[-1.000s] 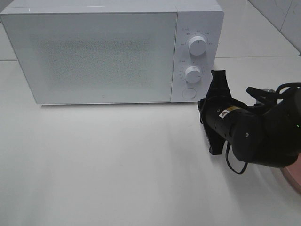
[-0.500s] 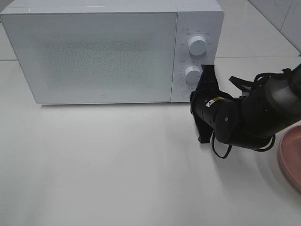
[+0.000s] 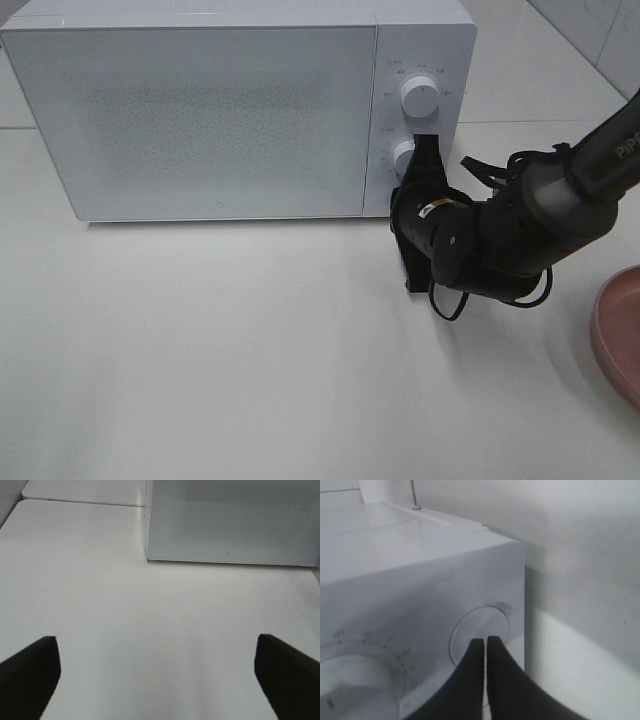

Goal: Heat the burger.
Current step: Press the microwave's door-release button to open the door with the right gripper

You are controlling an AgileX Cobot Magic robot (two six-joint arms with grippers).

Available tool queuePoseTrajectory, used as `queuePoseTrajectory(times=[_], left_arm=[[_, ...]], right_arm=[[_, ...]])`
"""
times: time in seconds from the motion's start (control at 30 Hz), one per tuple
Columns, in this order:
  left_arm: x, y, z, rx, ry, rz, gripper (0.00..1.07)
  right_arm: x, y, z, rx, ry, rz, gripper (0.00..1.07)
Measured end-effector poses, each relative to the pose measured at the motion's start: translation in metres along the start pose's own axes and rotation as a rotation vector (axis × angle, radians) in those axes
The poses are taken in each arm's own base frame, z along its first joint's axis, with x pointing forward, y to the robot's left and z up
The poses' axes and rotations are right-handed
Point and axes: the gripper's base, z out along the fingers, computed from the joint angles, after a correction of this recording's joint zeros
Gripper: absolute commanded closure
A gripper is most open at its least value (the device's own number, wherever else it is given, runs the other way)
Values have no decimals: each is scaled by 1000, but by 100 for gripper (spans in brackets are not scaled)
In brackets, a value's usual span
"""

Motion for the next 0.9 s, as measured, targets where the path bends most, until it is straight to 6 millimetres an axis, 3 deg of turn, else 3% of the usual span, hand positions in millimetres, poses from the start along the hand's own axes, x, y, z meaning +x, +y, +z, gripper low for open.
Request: queuePoseTrajectory(times=[0.9], left_arm=[[0,0,0,0,0,0,9]], right_arm=[[-4,3,4,-68,-17,25,107]])
